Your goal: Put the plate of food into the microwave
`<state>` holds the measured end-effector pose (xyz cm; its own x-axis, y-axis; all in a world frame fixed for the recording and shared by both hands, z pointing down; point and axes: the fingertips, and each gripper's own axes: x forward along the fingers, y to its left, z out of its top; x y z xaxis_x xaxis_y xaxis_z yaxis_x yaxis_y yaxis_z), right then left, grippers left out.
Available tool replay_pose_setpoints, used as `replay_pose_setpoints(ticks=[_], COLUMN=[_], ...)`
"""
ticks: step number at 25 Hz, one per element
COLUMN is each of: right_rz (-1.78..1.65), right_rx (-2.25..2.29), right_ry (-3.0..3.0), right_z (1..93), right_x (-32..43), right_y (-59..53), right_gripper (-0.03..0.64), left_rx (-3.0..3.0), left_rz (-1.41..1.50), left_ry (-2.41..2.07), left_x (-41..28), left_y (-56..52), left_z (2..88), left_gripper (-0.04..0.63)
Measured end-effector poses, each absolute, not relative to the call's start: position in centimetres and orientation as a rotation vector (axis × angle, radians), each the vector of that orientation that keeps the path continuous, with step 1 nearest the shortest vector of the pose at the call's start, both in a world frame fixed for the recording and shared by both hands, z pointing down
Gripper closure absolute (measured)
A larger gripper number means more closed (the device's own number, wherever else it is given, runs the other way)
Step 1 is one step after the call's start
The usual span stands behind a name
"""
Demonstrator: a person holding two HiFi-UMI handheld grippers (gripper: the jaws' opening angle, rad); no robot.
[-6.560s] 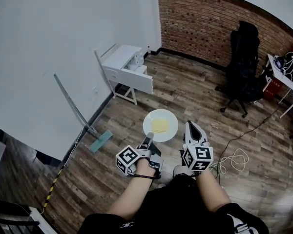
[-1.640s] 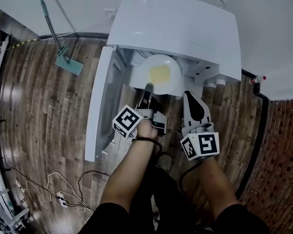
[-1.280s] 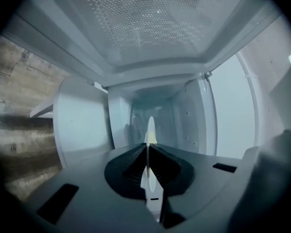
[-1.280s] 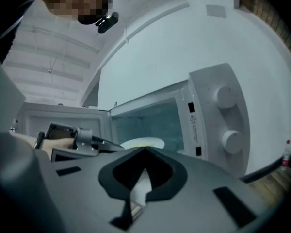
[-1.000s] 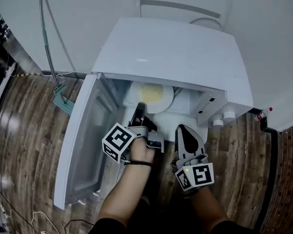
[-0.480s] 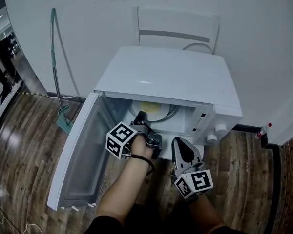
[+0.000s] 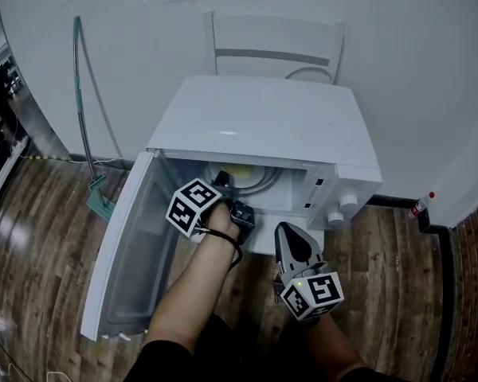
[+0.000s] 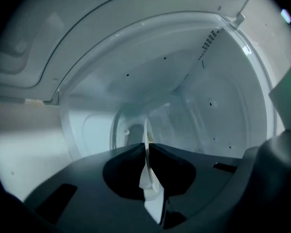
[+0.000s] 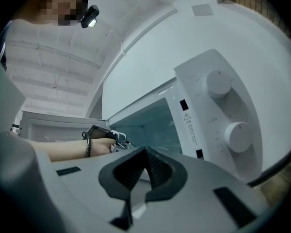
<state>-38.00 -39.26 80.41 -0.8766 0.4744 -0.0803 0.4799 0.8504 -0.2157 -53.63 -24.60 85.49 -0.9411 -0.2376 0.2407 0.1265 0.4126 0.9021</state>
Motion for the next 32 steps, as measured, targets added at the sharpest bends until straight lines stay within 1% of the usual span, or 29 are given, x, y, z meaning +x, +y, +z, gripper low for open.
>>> replay_pose_setpoints(ticks=[3, 6, 8, 10, 11, 12, 15, 19, 20, 21, 22, 23, 28, 32], right_rz=[-0.328, -0.252, -0.256, -0.345, -0.393, -0.427, -0.448, -0.388, -0.375, -0.365, -0.359, -0.352, -0.291, -0.339], right_rx=[0.794, 0.796, 0.787, 0.787, 0.793, 0.799, 0.802, 0.79, 0.787, 0.786, 0.785, 0.783, 0.73, 0.699], right_ry=[3.004, 2.988, 2.988, 2.998, 3.003, 3.008, 3.028, 3.013, 3.01, 3.009, 3.01, 3.013, 3.051, 3.088], right_z=[79.3, 77.8, 77.4, 77.4, 77.4, 77.5, 77.7, 77.2, 77.2, 77.2, 77.3, 77.4, 77.8, 77.9], right_x=[-37.1, -36.6, -36.5, -36.3, -36.2, -36.1, -35.8, -35.5, -35.5, -35.5, -35.6, -35.6, -36.1, -37.0], right_y=[-38.6, -37.9, -37.9, -38.2, -38.4, -38.5, -38.5, -38.0, -37.9, -37.8, -37.7, -37.6, -37.7, -38.1], right_gripper=[0.611, 0.611, 0.611, 0.611, 0.611, 0.611, 0.611, 0.611, 0.611, 0.611, 0.611, 0.611, 0.611, 0.611], left_rx=[0.083, 0.059, 0.072, 0.104, 0.11, 0.107, 0.076, 0.055, 0.05, 0.047, 0.049, 0.064, 0.304, 0.432], left_rz=[-1.332, -1.036, -0.84, -0.677, -0.616, -0.57, -0.506, -0.43, -0.4, -0.368, -0.334, -0.3, -0.177, -0.136], left_ry=[-2.372, -2.445, -2.497, -2.546, -2.568, -2.588, -2.628, -2.697, -2.727, -2.758, -2.792, -2.826, -2.907, -2.914], left_x=[-53.6, -53.6, -53.6, -53.6, -53.5, -53.4, -52.9, -51.4, -50.9, -50.2, -49.6, -48.8, -44.7, -41.2], left_y=[-25.1, -25.1, -25.4, -25.6, -25.5, -25.4, -24.6, -23.7, -23.5, -23.3, -23.3, -23.3, -25.7, -27.5], left_z=[85.8, 86.0, 86.0, 85.9, 85.8, 85.7, 85.7, 84.8, 84.2, 83.5, 82.9, 82.4, 80.1, 79.2], left_gripper=[0.571, 0.541, 0.495, 0.46, 0.429, 0.389, 0.354, 0.353, 0.358, 0.394, 0.523, 0.597, 0.598, 0.598])
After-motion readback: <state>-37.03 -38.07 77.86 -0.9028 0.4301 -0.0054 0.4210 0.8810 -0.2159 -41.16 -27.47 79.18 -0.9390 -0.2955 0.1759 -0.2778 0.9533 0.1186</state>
